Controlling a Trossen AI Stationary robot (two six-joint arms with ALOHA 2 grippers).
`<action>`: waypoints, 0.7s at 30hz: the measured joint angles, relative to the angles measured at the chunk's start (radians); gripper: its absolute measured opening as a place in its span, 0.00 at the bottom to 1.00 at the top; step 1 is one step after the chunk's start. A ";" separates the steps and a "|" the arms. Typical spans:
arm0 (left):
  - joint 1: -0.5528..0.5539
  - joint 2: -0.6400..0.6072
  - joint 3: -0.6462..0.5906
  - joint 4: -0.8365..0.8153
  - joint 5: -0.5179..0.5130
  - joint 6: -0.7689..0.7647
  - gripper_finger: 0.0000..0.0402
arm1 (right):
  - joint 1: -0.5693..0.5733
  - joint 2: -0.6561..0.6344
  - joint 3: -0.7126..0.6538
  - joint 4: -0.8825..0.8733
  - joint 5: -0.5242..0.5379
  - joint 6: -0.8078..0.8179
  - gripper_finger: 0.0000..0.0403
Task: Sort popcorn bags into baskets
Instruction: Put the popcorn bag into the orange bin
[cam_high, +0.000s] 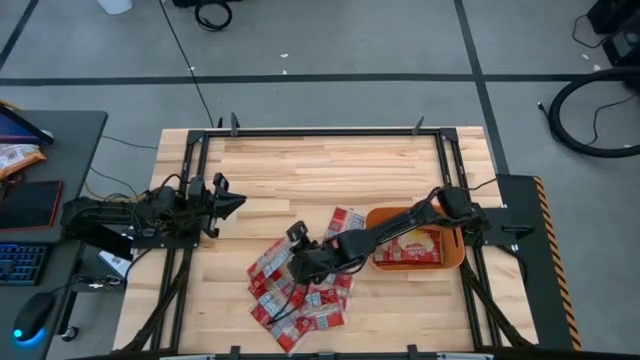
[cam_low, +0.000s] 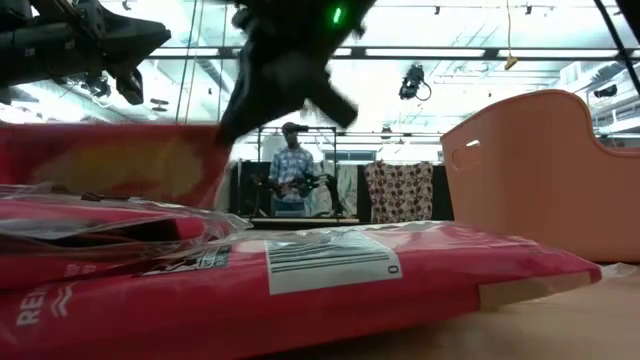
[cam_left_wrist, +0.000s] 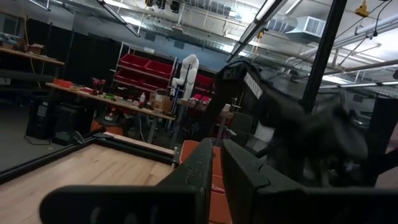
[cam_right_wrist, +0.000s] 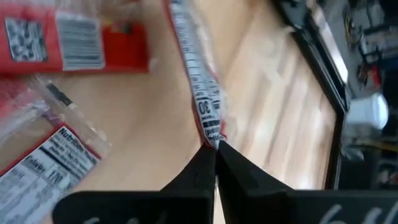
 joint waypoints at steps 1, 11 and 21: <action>0.000 0.000 0.000 0.000 0.000 0.000 0.09 | 0.000 -0.024 0.000 -0.021 -0.003 0.033 0.03; 0.000 0.000 0.000 0.000 0.000 0.000 0.09 | -0.004 -0.231 0.001 -0.294 -0.360 0.472 0.02; 0.000 0.000 0.000 0.001 0.000 -0.004 0.09 | 0.025 -0.397 0.001 -0.624 -0.656 0.731 0.02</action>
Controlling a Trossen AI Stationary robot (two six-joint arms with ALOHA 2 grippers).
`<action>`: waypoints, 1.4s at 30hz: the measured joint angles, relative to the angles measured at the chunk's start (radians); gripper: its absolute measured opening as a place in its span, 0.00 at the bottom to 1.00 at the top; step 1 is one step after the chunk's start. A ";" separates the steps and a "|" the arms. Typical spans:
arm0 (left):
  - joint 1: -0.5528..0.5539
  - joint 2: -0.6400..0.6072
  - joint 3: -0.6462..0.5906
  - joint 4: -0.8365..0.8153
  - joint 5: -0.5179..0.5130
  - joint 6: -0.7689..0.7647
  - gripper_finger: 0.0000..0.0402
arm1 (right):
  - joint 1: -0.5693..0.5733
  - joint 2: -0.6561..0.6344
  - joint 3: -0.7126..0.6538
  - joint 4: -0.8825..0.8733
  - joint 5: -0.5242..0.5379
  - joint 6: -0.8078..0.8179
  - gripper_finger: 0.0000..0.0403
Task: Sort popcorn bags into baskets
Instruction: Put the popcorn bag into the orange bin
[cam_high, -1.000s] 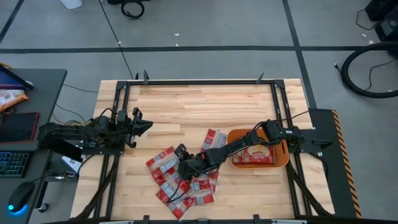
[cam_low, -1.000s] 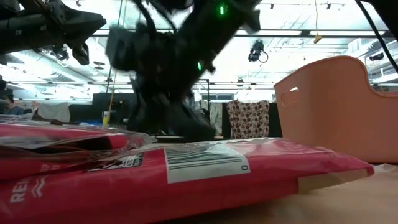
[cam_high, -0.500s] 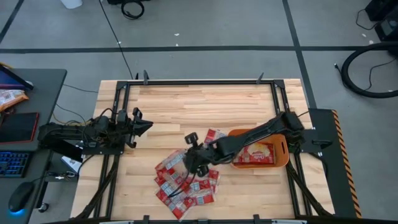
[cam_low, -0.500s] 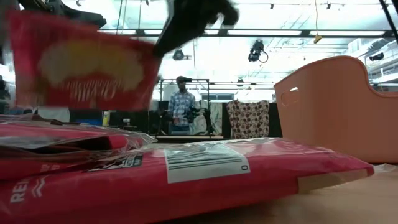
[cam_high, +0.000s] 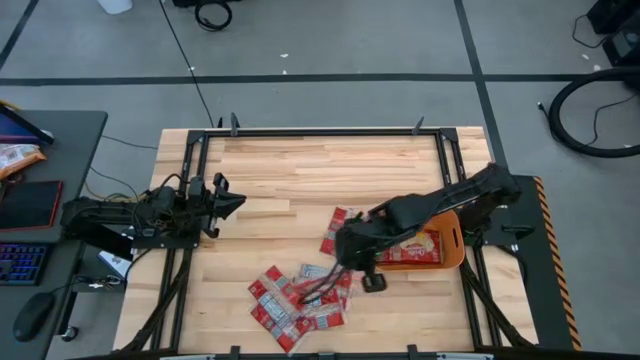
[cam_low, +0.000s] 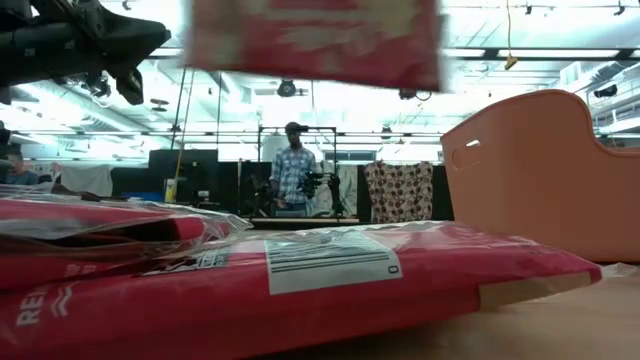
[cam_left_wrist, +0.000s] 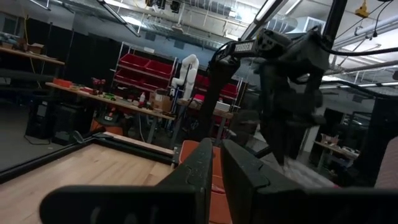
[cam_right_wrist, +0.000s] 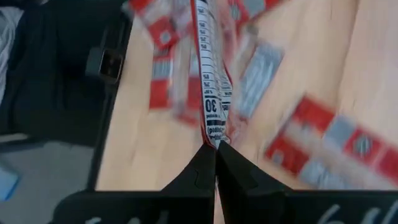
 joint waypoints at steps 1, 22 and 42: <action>0.000 0.000 0.000 0.000 0.000 0.000 0.09 | 0.005 -0.018 0.000 -0.034 0.001 0.019 0.02; 0.000 0.000 0.000 0.000 0.000 -0.003 0.09 | 0.110 -0.276 0.000 -0.392 0.219 0.291 0.02; 0.000 0.000 0.000 0.000 0.000 -0.003 0.09 | 0.241 -0.705 -0.462 -0.371 0.213 0.712 0.02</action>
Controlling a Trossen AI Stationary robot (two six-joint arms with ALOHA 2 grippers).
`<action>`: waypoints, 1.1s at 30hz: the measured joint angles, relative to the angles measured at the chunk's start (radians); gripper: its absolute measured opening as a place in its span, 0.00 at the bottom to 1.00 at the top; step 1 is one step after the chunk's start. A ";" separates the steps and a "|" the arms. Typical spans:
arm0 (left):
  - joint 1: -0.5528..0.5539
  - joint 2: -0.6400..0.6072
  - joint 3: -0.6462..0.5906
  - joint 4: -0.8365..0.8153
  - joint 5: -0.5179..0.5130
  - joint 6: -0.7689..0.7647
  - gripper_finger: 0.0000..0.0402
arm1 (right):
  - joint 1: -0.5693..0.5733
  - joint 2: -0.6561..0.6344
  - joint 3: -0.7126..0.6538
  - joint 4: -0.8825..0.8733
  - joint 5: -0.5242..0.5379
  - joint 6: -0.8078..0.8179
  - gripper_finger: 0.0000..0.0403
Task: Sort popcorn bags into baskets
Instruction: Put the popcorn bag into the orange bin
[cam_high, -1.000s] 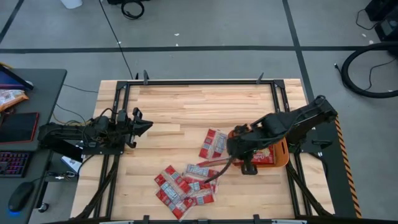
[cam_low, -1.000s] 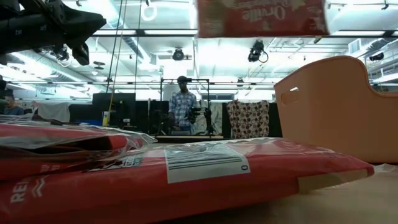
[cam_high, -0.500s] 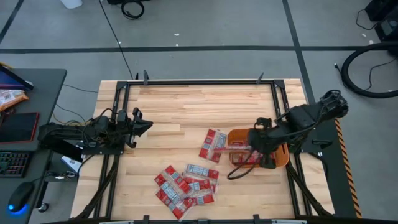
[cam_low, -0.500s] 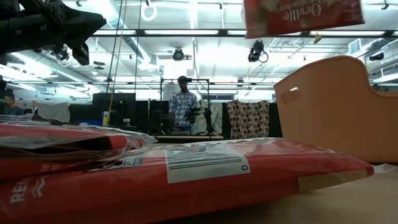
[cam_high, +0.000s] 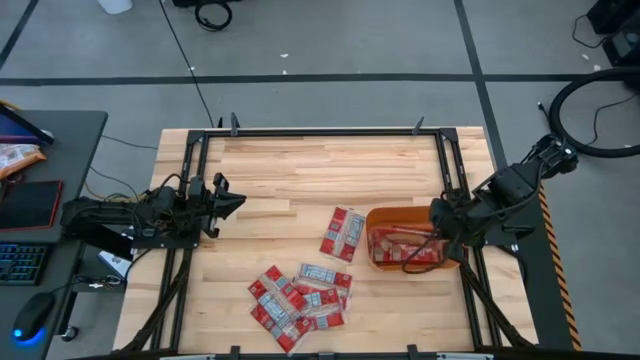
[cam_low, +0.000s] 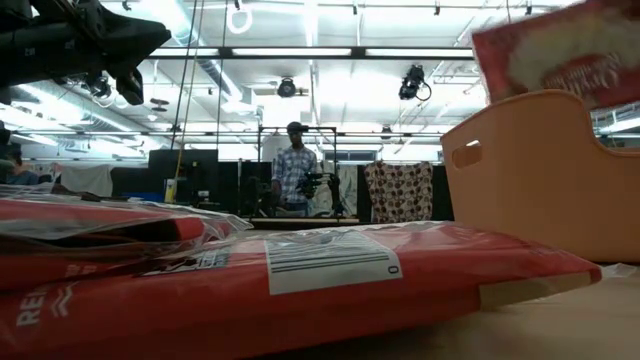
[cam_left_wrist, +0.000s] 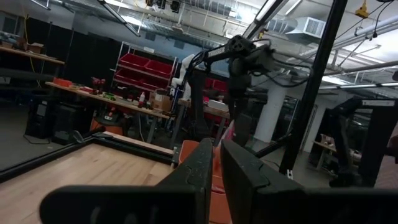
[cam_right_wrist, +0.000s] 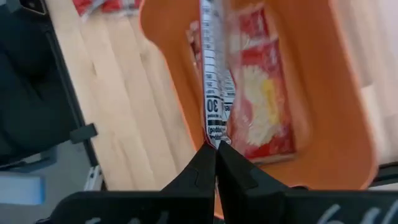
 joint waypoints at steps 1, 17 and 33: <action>0.000 0.000 0.000 0.000 0.000 0.000 0.09 | 0.002 -0.024 -0.030 0.013 -0.007 0.012 0.02; 0.000 0.000 0.000 0.000 0.000 0.004 0.09 | -0.022 -0.171 -0.385 0.139 -0.129 0.084 0.03; 0.000 0.000 0.000 0.000 -0.002 0.007 0.09 | -0.157 -0.158 -0.316 0.095 -0.096 0.181 0.21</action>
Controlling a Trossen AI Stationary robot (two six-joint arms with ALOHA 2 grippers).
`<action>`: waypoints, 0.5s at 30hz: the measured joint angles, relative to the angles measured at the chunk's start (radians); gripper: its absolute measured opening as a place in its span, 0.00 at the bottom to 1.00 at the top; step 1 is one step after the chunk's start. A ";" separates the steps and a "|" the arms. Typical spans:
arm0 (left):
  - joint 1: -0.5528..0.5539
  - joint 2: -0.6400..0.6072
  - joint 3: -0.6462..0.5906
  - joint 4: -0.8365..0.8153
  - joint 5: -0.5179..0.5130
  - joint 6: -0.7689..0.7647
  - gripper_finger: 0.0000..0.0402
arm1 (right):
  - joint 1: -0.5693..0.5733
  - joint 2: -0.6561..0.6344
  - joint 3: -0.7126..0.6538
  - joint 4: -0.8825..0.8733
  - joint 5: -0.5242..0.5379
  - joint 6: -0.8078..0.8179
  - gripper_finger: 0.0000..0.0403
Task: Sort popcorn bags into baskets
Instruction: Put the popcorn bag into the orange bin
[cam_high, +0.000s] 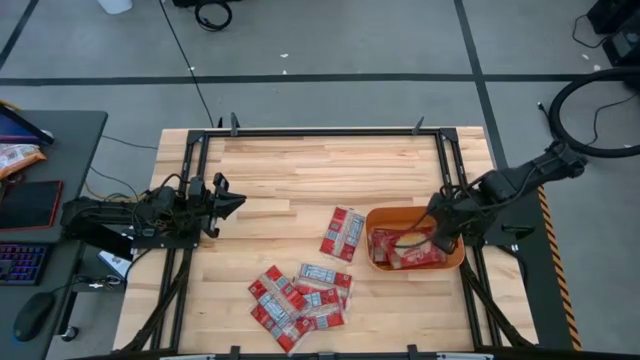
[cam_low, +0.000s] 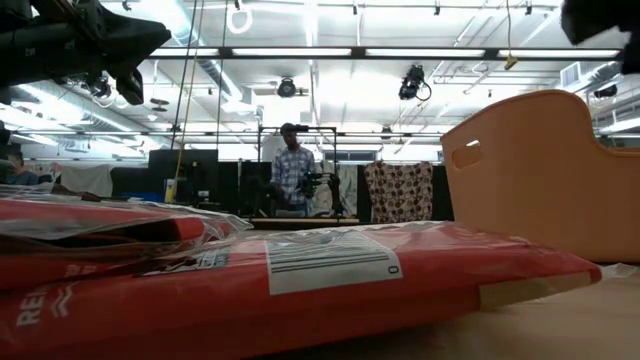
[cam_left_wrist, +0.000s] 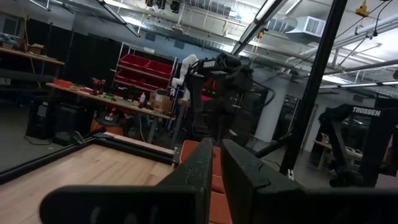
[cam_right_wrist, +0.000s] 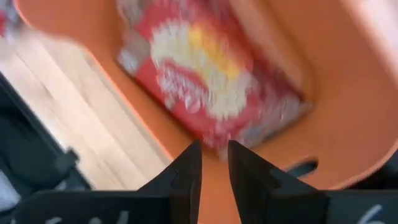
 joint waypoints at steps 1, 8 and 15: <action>0.000 0.000 0.000 0.000 -0.003 0.000 0.09 | -0.006 0.011 0.015 0.005 0.028 -0.014 0.20; 0.000 0.000 0.000 0.000 -0.006 0.000 0.09 | -0.063 0.172 0.112 0.072 0.173 -0.243 0.20; 0.000 0.000 0.000 0.000 -0.006 0.000 0.09 | -0.147 0.380 0.217 0.210 0.198 -0.463 0.20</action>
